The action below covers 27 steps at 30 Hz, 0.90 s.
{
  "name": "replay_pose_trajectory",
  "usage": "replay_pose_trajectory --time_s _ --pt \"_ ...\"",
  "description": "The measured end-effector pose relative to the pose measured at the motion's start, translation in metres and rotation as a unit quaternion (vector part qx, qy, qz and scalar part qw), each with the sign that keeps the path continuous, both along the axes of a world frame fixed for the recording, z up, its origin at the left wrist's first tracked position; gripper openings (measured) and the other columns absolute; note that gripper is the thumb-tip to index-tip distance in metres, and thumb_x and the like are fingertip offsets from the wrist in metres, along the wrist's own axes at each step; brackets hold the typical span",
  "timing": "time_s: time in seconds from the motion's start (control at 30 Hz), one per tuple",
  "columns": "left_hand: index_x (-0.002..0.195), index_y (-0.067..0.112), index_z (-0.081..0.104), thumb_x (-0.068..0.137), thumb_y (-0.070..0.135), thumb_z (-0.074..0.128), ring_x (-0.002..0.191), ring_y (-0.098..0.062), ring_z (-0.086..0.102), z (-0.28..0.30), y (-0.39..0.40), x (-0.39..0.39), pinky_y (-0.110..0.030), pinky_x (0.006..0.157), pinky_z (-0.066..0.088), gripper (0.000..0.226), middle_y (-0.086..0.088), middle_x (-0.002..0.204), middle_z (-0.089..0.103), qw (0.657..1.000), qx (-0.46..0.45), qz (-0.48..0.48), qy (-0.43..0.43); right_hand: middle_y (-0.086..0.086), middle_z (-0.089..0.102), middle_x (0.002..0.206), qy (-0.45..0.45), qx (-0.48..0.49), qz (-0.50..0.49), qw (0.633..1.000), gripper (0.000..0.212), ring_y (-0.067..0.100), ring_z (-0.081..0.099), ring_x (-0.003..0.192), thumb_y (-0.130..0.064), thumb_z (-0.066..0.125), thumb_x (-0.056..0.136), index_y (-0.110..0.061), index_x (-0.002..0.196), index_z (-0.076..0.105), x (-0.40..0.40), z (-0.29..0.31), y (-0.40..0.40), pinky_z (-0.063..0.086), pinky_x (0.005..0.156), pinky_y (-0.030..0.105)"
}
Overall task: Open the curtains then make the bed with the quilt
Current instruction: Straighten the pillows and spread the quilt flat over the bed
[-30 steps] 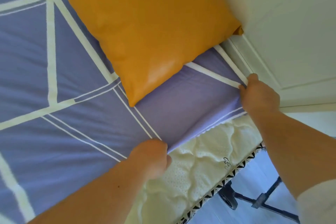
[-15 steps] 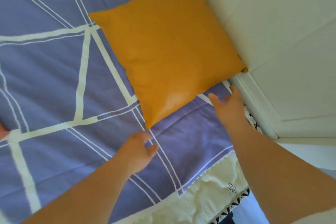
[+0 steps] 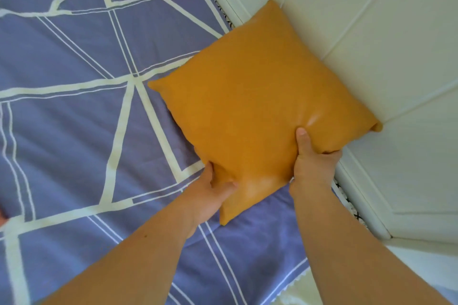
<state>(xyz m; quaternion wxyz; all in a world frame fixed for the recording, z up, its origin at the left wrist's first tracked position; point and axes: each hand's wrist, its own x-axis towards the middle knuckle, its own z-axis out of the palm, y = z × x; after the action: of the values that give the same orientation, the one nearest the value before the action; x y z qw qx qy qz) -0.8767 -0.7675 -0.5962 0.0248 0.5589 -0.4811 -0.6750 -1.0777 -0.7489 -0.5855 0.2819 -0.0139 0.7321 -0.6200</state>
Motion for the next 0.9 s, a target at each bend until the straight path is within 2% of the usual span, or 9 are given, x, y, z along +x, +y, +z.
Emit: replay_pose_trajectory --time_s 0.07,0.17,0.3,0.43,0.5,0.57,0.67,0.77,0.9 --pt "0.144 0.043 0.017 0.087 0.044 0.054 0.095 -0.02 0.059 0.004 0.003 0.003 -0.025 0.067 0.045 0.068 0.003 0.121 0.06 0.999 -0.022 -0.036 -0.032 -0.005 0.053 0.128 -0.005 0.046 0.036 0.998 0.104 0.02 0.057 0.112 -0.046 0.082 0.063 -0.027 0.145 0.02 -0.008 0.002 0.006 0.049 0.095 0.047" --pt "0.134 0.041 0.039 0.091 0.034 0.047 0.076 -0.016 0.054 0.016 -0.001 0.025 -0.024 0.062 0.041 0.044 0.001 0.096 0.062 0.991 -0.064 -0.078 -0.087 0.002 0.047 0.14 -0.003 0.098 0.065 0.993 0.113 0.027 0.052 0.12 -0.054 0.079 0.061 -0.026 0.148 0.013 -0.011 0.012 0.007 0.046 0.098 0.048" --pt "0.14 0.026 0.038 0.094 0.031 0.046 0.085 -0.015 0.052 0.037 -0.007 0.073 -0.023 0.074 0.036 0.048 -0.001 0.112 0.056 0.982 -0.083 -0.032 -0.168 0.009 0.037 0.146 0.083 0.147 -0.004 0.986 0.101 0.028 0.045 0.127 -0.051 0.072 0.072 -0.019 0.148 0.015 0.017 0.032 0.02 0.043 0.097 0.04" --pt "0.136 0.026 0.044 0.092 0.029 0.048 0.077 -0.017 0.051 0.063 -0.005 0.126 -0.02 0.059 0.04 0.044 -0.002 0.121 0.059 0.975 -0.109 0.007 -0.195 0.017 0.032 0.145 0.061 0.213 -0.023 0.975 0.073 0.035 0.051 0.115 -0.033 0.063 0.084 -0.013 0.144 0.027 0.088 0.048 0.024 0.04 0.081 0.038" --pt "0.135 0.024 0.045 0.093 0.028 0.049 0.079 -0.018 0.057 0.078 0.0 0.161 -0.014 0.057 0.042 0.043 -0.002 0.116 0.061 0.972 -0.119 0.017 -0.202 0.019 0.04 0.139 0.041 0.217 0.041 0.975 0.065 0.037 0.053 0.111 -0.024 0.061 0.084 -0.01 0.14 0.033 0.137 0.056 0.019 0.045 0.086 0.041" --pt "0.134 0.021 0.047 0.092 0.026 0.05 0.099 -0.027 0.061 0.088 0.005 0.199 -0.023 0.073 0.047 0.043 -0.005 0.123 0.06 0.971 -0.129 0.039 -0.197 0.018 0.055 0.122 0.028 0.203 0.134 0.97 0.057 0.035 0.055 0.105 -0.019 0.062 0.084 -0.007 0.136 0.04 0.186 0.065 0.012 0.047 0.087 0.033" --pt "0.133 0.021 0.048 0.092 0.025 0.052 0.096 -0.021 0.06 0.093 0.013 0.263 -0.021 0.073 0.042 0.042 -0.003 0.13 0.056 0.96 -0.15 0.073 -0.224 0.016 0.035 0.072 0.02 0.194 0.27 0.943 0.023 0.025 0.039 0.069 -0.013 0.056 0.088 0.001 0.106 0.054 0.254 0.078 0.0 0.032 0.046 0.017" --pt "0.123 0.026 0.053 0.09 0.02 0.052 0.07 -0.015 0.054 0.085 0.024 0.331 -0.016 0.05 0.038 0.034 -0.003 0.115 0.057 0.954 -0.152 0.101 -0.236 0.002 0.037 0.067 0.021 0.218 0.416 0.882 0.005 0.018 0.032 0.061 -0.017 0.054 0.085 -0.017 0.081 0.052 0.322 0.079 -0.009 0.028 0.052 0.022" --pt "0.134 0.026 0.046 0.088 0.024 0.053 0.075 -0.021 0.057 0.057 0.039 0.406 -0.027 0.061 0.046 0.046 -0.001 0.095 0.058 0.948 -0.135 0.085 -0.276 0.004 0.037 0.07 0.015 0.254 0.525 0.812 0.013 0.021 0.033 0.068 -0.02 0.054 0.082 -0.023 0.072 0.047 0.397 0.059 -0.018 0.031 0.06 0.03"
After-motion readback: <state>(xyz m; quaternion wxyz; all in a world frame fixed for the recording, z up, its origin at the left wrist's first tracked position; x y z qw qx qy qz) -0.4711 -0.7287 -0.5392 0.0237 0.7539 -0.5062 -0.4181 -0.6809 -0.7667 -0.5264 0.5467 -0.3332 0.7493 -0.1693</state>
